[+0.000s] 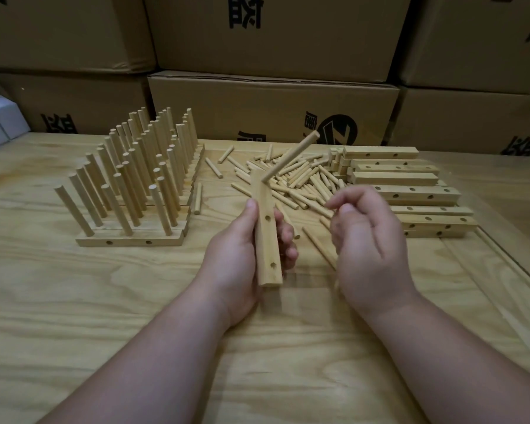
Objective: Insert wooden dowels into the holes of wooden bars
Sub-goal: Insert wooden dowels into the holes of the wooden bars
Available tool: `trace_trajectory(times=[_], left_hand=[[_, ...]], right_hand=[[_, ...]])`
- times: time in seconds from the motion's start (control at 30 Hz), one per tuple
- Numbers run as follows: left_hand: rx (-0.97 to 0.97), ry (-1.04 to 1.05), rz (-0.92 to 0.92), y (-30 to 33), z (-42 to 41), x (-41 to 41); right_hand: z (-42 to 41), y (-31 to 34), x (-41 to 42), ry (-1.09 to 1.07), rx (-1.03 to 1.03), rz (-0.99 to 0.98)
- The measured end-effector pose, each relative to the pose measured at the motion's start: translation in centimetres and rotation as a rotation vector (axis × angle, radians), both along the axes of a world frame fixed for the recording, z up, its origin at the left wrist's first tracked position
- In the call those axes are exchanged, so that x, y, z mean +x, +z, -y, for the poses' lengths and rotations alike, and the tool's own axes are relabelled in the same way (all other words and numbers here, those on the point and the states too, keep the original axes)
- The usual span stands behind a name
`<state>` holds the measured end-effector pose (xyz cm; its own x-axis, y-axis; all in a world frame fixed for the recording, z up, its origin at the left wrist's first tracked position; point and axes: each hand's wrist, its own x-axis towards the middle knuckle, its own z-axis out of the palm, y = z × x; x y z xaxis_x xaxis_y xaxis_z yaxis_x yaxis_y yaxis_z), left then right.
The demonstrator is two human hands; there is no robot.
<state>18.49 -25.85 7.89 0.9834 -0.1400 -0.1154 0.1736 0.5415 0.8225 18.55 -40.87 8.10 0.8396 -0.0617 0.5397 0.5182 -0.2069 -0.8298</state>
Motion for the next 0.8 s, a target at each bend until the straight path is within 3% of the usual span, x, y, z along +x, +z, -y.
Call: trace_trajectory(times=[0.1, 0.37, 0.57, 0.67, 0.8], left_hand=[[-0.091, -0.158, -0.006, 0.1, 0.0, -0.4], [-0.068, -0.472, -0.137, 0.3, 0.2, -1.0], [-0.019, -0.459, -0.108, -0.1, 0.2, -0.9], [-0.068, -0.455, -0.094, -0.2, 0.1, -0.8], [-0.173, -0.181, -0.102, 0.0, 0.3, 0.0]], right_hand=[[-0.1, 0.5, 0.3, -0.119, 0.176, -0.012], [-0.5, 1.0, 0.1, -0.21, 0.111, 0.055], [-0.9, 0.7, -0.5, -0.027, 0.044, -0.082], [-0.9, 0.8, -0.7, 0.043, 0.137, -0.149], [-0.2, 0.9, 0.2, -0.115, 0.181, -0.134]])
